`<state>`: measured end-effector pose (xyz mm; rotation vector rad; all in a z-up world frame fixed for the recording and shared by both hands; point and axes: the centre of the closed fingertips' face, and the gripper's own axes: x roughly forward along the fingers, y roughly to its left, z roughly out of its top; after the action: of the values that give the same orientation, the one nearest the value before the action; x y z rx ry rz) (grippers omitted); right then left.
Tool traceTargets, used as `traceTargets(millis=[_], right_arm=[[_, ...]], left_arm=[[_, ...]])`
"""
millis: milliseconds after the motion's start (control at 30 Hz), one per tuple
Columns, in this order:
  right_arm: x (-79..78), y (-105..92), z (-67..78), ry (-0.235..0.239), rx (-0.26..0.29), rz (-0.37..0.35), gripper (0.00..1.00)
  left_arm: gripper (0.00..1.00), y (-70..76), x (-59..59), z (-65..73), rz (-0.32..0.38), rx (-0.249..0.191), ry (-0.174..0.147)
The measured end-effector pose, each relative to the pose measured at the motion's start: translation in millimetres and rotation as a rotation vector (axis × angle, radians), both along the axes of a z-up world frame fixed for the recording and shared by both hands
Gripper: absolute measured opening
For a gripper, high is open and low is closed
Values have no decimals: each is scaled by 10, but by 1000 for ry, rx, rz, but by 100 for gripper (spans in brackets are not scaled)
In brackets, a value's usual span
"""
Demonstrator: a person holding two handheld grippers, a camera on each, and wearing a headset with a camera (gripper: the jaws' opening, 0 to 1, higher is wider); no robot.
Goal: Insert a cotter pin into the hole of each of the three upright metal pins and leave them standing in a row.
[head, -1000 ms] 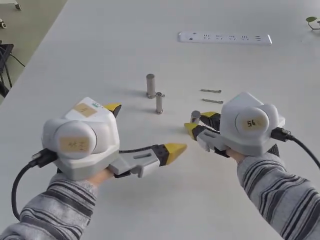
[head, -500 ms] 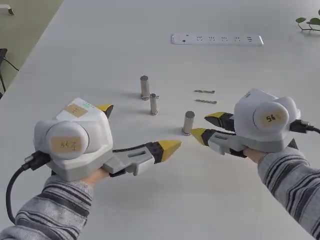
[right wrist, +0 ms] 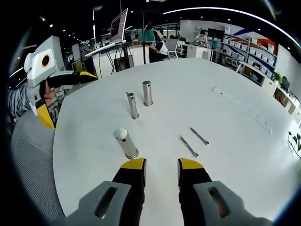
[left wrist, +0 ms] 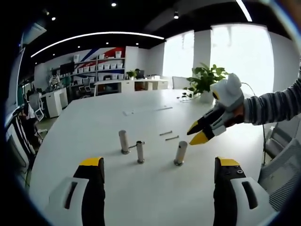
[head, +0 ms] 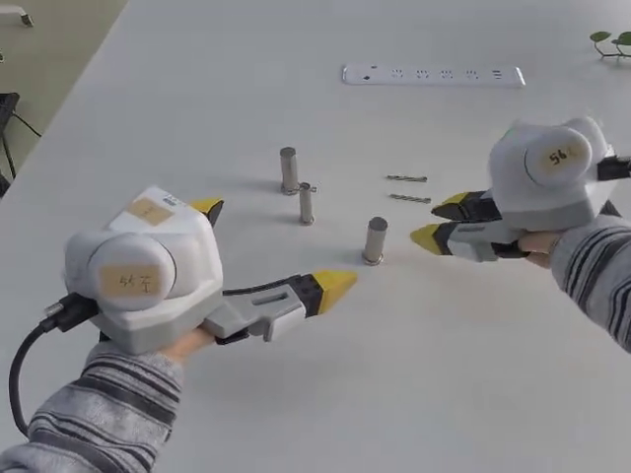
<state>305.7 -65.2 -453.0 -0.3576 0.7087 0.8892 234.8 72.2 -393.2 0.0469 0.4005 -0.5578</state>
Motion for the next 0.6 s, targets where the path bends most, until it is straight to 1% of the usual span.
traceTargets(millis=[67,100,167,233,300,367,400,600], right_arm=[[106,-7,-6,11,-19,17,22],[135,-13,-14,17,-41,38,22],[164,-8,-12,18,-59,55,21],[187,-9,-33,32,-85,78,21],[224,-7,-55,31,-104,92,20],[302,-28,-100,39,-125,108,19],[309,-31,-117,39,-135,115,18],[381,-34,-175,50,-156,134,15]], left_arm=[[96,5,2,7,-1,2,-2],[96,8,2,12,0,0,-2],[96,12,1,12,0,-2,0],[95,21,-3,14,2,-3,2],[95,26,-5,15,3,-1,2],[95,31,-7,16,3,2,2],[95,34,-7,16,4,2,4],[93,34,1,-5,4,-1,17]])
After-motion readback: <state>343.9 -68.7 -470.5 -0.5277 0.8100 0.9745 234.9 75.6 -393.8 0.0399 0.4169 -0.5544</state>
